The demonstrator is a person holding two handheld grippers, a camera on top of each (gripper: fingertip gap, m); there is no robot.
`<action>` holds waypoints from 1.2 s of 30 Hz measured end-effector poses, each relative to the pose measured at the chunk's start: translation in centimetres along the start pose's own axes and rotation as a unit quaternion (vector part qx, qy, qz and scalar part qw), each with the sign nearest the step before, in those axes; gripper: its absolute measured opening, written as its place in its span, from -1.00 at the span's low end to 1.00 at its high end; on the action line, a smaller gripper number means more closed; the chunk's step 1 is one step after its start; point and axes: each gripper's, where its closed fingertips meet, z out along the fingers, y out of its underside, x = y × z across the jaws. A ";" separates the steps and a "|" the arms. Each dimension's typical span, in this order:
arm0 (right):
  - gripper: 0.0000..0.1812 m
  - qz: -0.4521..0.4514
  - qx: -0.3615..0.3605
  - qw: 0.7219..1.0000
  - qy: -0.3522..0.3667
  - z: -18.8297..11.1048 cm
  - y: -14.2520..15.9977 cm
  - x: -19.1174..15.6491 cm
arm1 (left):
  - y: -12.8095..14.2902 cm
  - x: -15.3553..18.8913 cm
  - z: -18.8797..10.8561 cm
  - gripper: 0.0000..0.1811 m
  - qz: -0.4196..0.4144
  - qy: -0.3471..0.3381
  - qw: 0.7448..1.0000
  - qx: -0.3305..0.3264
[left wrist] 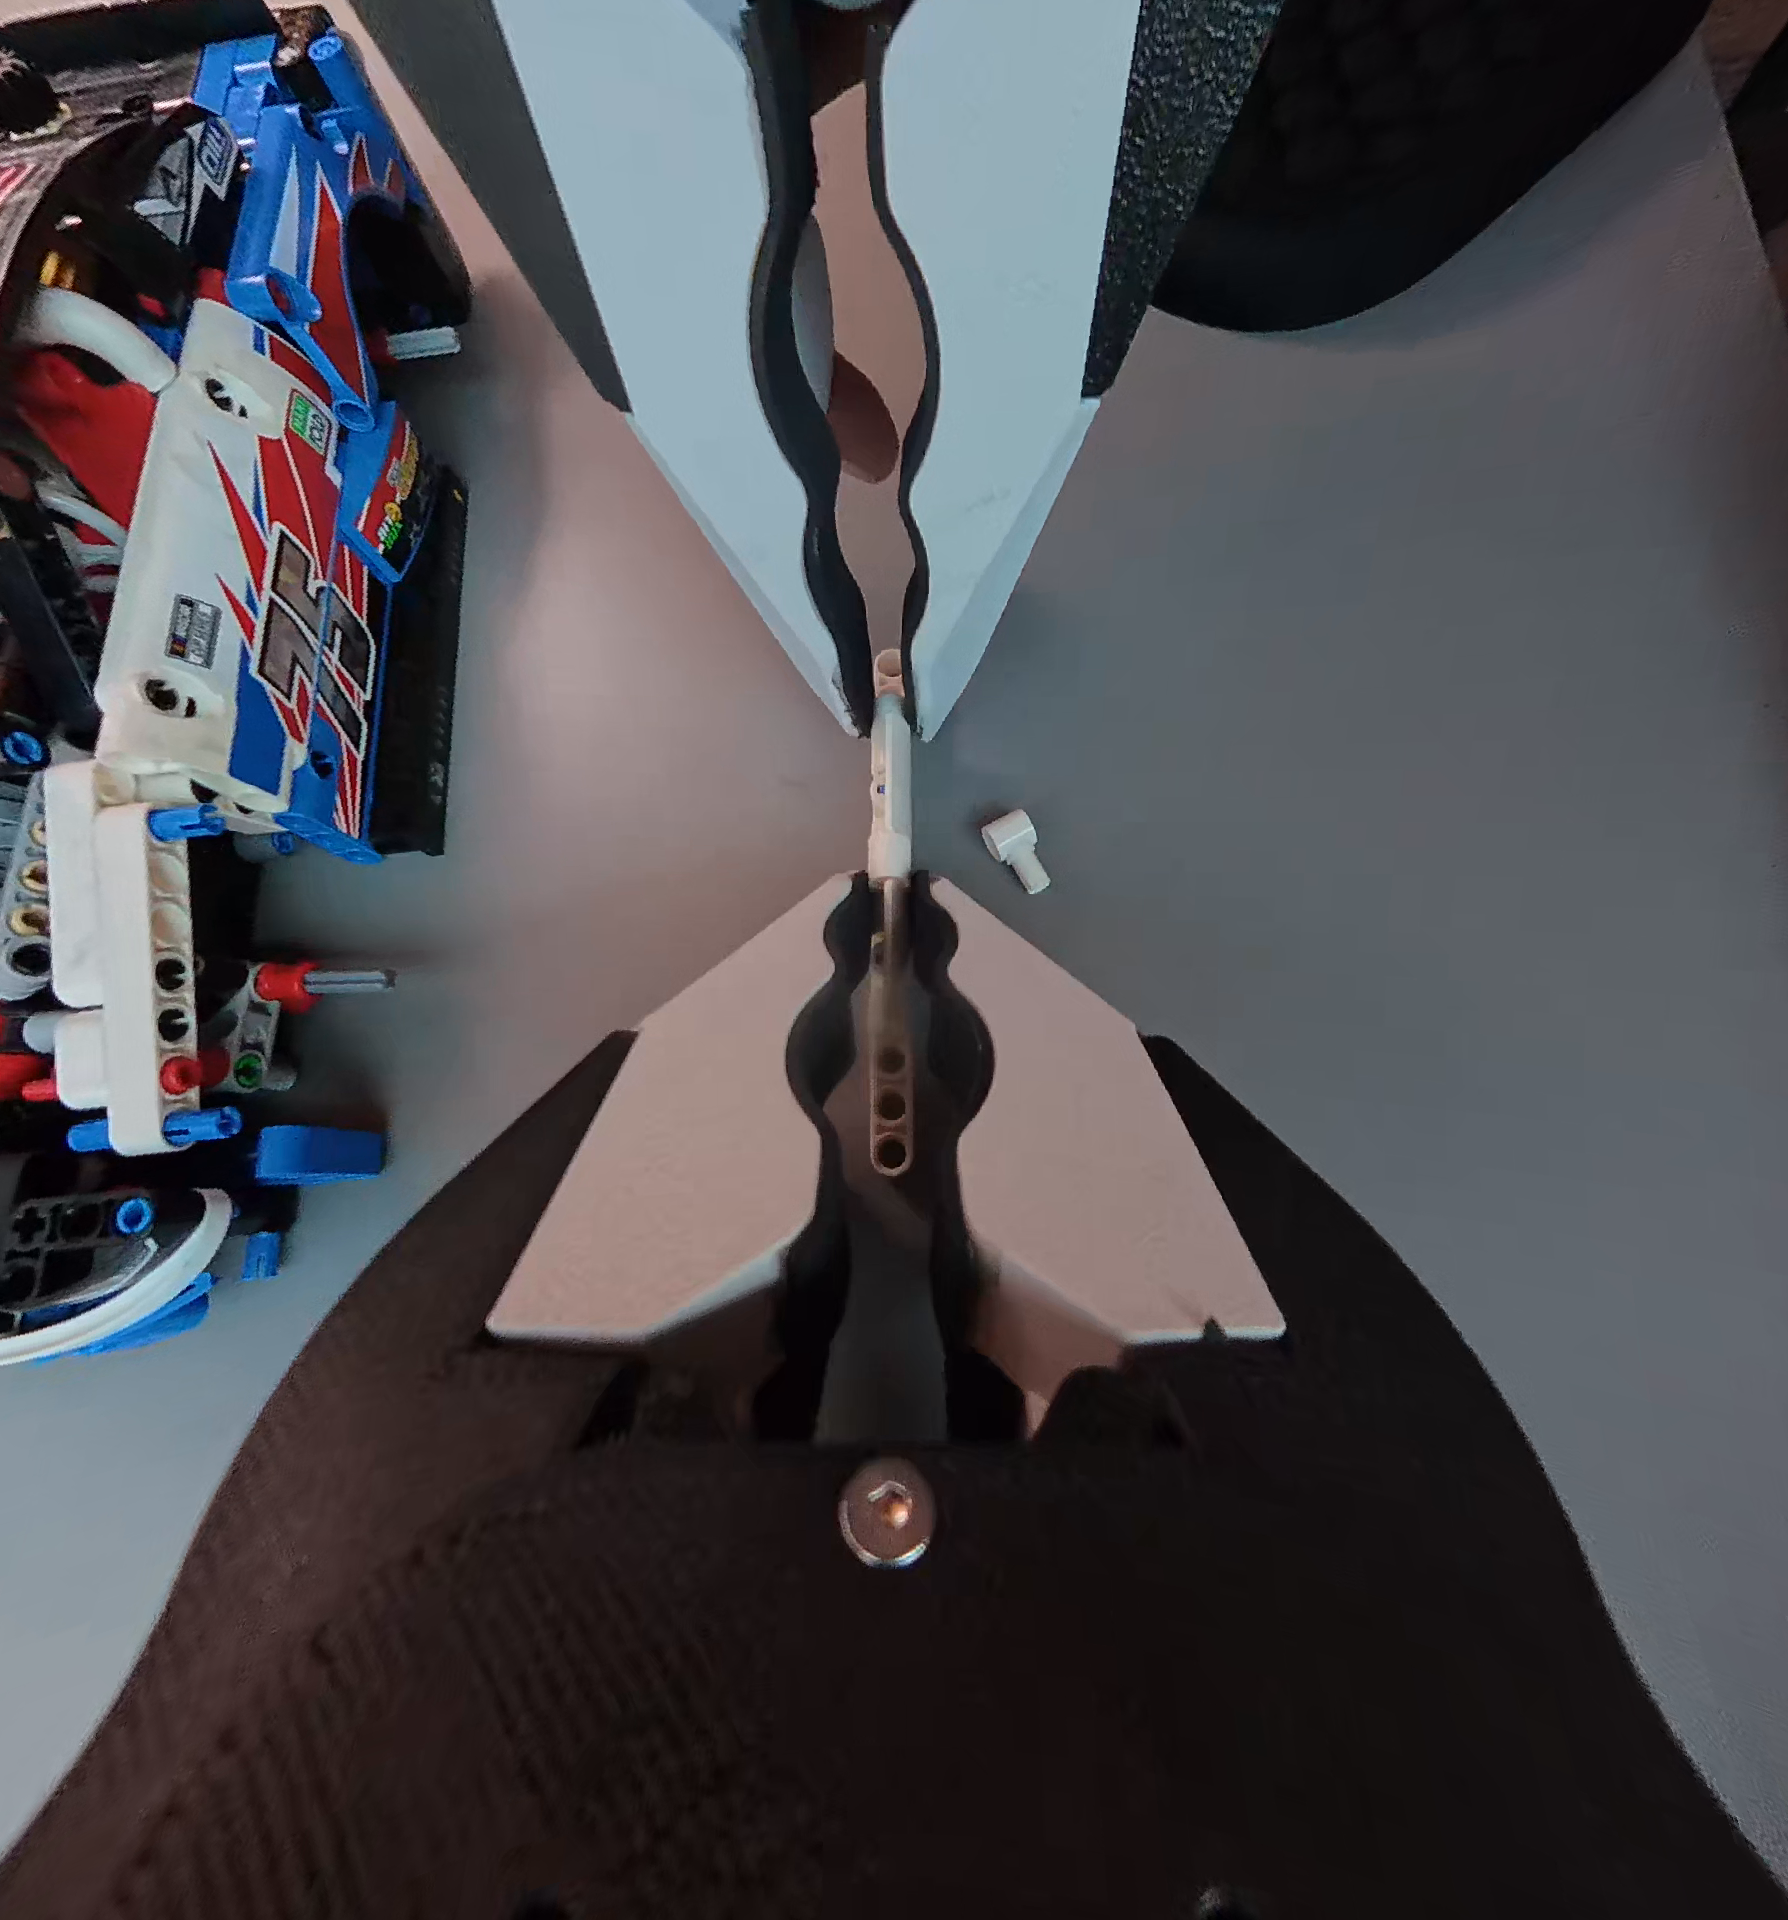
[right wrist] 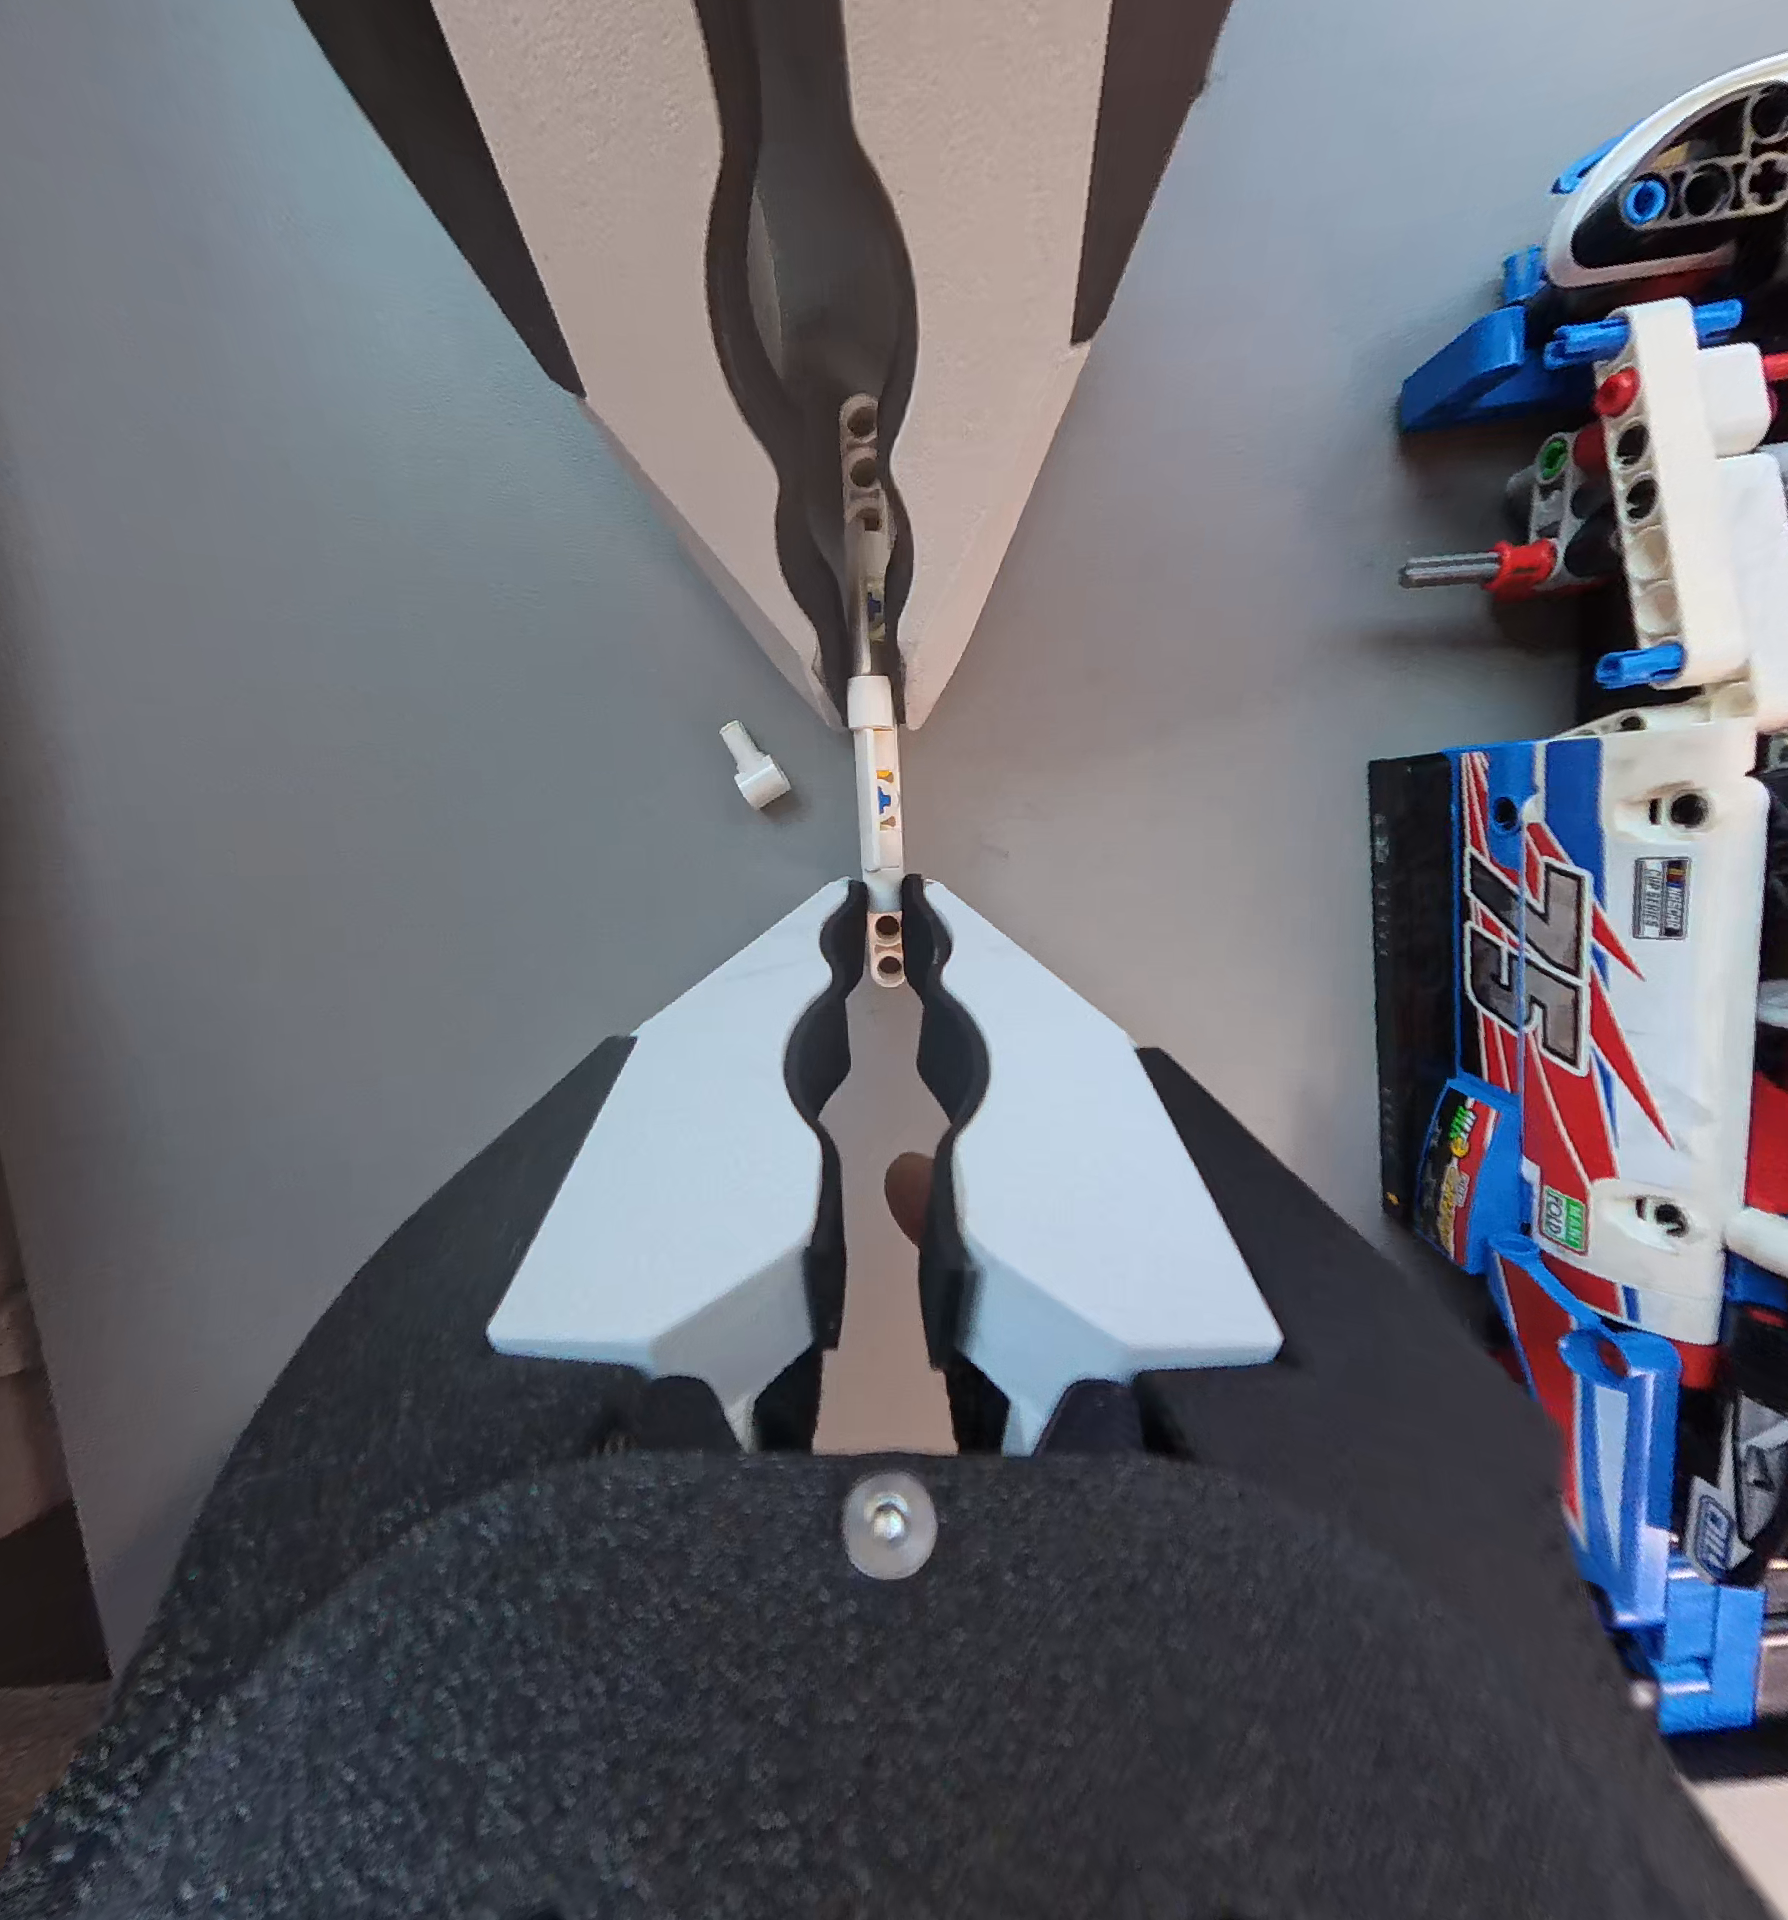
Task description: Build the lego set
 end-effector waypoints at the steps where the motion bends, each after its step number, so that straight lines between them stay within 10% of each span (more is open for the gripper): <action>1: -0.95 0.010 0.003 1.000 0.000 0.0 0.0 0.0 | 0.0 0.0 0.0 -0.94 -0.001 0.000 1.000 0.000; 18: -0.81 0.104 0.167 0.980 0.017 -1.3 0.2 -3.1 | -0.5 -1.2 0.7 -0.77 -0.050 -0.016 0.999 -0.011; 30: -0.87 -0.006 0.088 0.996 0.011 1.4 -2.3 -2.6 | 0.0 1.1 -4.4 -0.84 -0.137 0.043 0.989 0.047; 36: -0.91 -0.134 0.230 0.959 0.096 -2.2 -6.6 -2.8 | -2.2 3.2 -4.9 -0.81 -0.225 0.153 0.955 0.119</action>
